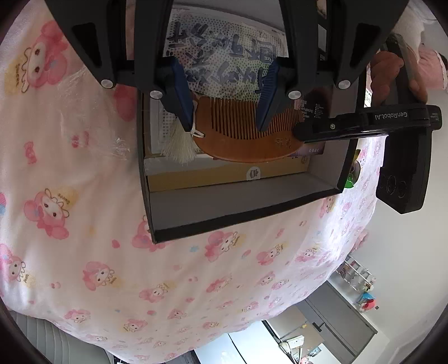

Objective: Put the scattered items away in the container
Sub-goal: 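Lower the wooden comb onto the bead-art pack and open the left tool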

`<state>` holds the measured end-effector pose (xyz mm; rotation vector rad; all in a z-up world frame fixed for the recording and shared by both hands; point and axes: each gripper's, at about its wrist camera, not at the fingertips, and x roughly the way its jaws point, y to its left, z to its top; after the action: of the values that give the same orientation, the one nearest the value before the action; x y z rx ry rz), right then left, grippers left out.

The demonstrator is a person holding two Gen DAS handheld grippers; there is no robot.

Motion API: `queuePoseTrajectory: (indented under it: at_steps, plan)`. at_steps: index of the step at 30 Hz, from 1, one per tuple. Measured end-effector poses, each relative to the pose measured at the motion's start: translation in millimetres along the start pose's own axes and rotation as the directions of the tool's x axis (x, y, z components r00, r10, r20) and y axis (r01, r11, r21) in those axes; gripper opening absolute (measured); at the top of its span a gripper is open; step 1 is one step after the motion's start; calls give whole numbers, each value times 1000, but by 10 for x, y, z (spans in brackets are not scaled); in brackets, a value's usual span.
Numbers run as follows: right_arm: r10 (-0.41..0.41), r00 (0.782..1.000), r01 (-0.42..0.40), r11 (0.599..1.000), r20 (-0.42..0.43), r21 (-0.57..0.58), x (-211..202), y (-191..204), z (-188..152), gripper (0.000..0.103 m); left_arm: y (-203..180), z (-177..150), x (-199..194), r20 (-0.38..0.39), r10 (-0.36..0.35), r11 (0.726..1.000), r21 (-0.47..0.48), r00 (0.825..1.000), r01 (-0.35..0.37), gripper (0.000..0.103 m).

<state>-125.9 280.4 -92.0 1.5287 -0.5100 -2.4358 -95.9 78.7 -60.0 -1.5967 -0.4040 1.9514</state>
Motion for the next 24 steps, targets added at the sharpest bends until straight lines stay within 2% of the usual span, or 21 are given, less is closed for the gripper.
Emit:
queuePoseTrajectory:
  at_steps: [5, 13, 16, 21, 24]
  plan:
    - [-57, 998, 57, 998, -15, -38, 67, 75, -58, 41, 4, -47, 96, -16, 77, 997, 24, 997, -76, 20]
    - [-141, 990, 139, 985, -11, -98, 121, 160, -117, 41, 59, -109, 139, -27, 139, 990, 22, 990, -138, 19]
    - [-139, 990, 139, 987, -1, -84, 83, 117, -113, 41, 40, -144, 137, -40, 118, 992, 41, 992, -116, 19]
    - [-164, 986, 167, 981, 34, -97, -80, 138, -149, 41, -205, -257, 207, -91, 79, 986, 154, 993, -65, 19]
    - [-133, 990, 137, 984, 37, -118, -163, 220, -238, 41, -310, -339, 276, -130, 73, 979, 199, 989, -47, 20]
